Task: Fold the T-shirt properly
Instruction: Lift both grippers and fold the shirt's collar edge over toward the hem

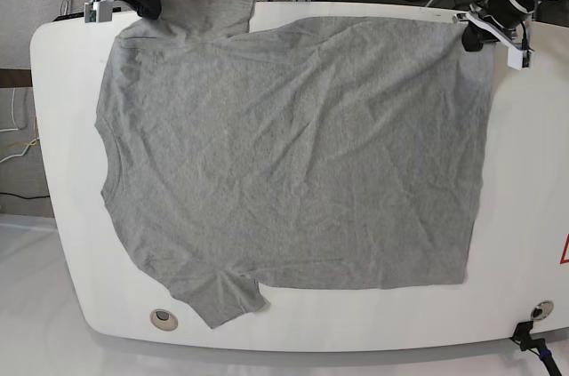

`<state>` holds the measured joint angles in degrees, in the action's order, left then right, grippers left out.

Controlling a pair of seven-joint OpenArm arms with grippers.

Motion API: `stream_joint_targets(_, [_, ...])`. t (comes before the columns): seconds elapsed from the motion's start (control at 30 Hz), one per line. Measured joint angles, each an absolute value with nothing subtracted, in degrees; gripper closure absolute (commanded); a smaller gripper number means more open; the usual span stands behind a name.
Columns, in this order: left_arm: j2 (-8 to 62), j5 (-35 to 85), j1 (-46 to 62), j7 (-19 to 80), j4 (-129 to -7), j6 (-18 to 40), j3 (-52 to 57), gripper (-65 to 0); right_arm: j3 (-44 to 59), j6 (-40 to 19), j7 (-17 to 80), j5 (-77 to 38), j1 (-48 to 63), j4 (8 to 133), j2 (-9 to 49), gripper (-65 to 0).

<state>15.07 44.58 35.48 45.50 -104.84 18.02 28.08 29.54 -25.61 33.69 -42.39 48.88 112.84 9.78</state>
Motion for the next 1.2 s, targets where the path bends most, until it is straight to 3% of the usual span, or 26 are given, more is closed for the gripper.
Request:
stream_joint_targets(0.13, [15.07,44.88,28.82,45.34,-104.92,21.96,28.03,0.0,32.01,-28.84,35.09,-42.44,44.66,112.95,9.82,0.0])
stream_joint_targets(0.67, [13.76,44.01,11.88,45.74,-98.28,21.63,27.88,0.0,32.62,-29.65,44.12,-42.15,25.15,112.33,12.97,0.0])
stream_joint_targets(1.2, [13.69,43.99,2.48,45.65,-88.23,21.52,27.7,0.0,30.7,-29.39,44.27,-41.82,10.35,97.14,14.92,0.0])
